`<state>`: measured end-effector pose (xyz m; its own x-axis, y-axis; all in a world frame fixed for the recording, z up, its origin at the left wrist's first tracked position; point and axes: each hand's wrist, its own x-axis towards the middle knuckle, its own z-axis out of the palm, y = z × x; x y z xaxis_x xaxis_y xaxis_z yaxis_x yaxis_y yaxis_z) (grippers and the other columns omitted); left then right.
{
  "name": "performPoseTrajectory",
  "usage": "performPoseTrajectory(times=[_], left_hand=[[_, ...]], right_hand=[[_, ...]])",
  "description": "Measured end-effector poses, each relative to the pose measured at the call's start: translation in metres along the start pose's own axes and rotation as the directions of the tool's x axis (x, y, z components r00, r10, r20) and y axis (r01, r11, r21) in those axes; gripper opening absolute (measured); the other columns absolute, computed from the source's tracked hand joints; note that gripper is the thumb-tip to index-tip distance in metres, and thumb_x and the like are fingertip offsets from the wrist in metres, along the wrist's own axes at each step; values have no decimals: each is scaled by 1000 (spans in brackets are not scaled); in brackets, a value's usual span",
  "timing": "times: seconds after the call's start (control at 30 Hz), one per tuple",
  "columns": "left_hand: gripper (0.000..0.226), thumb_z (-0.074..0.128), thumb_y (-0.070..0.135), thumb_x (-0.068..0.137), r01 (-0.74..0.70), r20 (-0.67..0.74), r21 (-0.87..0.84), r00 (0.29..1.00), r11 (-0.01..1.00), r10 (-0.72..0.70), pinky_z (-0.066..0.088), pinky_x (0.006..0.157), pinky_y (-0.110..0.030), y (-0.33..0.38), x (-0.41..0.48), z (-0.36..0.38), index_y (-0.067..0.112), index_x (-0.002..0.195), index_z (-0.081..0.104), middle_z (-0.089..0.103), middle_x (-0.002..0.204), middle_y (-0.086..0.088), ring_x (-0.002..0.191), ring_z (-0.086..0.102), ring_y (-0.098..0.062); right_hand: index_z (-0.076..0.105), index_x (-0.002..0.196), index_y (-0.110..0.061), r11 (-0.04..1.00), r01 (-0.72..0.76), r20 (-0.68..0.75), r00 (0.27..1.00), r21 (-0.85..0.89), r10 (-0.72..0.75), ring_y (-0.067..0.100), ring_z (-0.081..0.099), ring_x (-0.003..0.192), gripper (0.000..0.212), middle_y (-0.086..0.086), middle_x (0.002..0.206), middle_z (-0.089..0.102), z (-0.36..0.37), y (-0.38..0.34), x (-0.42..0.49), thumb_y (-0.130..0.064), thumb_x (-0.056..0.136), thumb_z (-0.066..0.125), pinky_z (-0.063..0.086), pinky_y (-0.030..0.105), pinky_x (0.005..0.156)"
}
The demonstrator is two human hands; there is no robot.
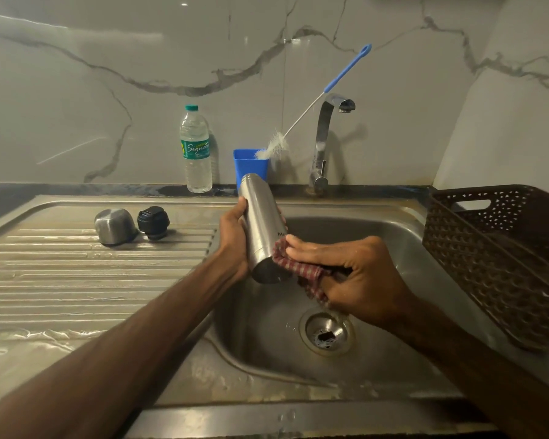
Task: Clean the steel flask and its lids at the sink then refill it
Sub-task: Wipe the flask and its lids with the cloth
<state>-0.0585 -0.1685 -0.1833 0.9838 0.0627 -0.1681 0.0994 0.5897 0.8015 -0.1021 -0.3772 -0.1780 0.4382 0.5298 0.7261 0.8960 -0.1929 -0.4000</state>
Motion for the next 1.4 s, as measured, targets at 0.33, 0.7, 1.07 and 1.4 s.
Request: performPoseTrajectory(times=[0.33,0.7,1.07,1.4], left_hand=[[69,35,53,105,-24,-95,-5,995,1000,23,59,70,-39,-3,-2,2,-6,130,60,71,90,-23,73,71,-33],[74,44,60,101,53,-26,75,998,996,-51,59,77,-41,-5,-15,13,-3,136,58,72,98,-21,81,71,-31],[61,57,62,95,137,36,292,987,947,-154,60,63,-33,-13,-24,24,5,115,69,76,91,-14,71,73,-25],[58,49,60,101,91,87,409,987,908,-138,60,61,-32,-27,-28,30,9,123,65,76,90,-15,68,72,-23]], right_hand=[[74,119,-3,999,27,-8,1000,-28,-27,11,69,117,38,8,126,70,3,3,-2,-4,83,83,56,33,101],[74,121,-9,997,-42,-9,999,-69,41,9,69,117,41,4,127,70,0,11,1,-4,82,85,56,33,102],[74,124,-21,970,-63,10,998,-233,67,15,73,109,45,0,126,71,4,23,5,-8,82,80,60,35,94],[74,123,-19,955,-172,-80,984,-243,157,15,71,114,39,2,125,73,-4,37,8,-9,86,80,56,33,102]])
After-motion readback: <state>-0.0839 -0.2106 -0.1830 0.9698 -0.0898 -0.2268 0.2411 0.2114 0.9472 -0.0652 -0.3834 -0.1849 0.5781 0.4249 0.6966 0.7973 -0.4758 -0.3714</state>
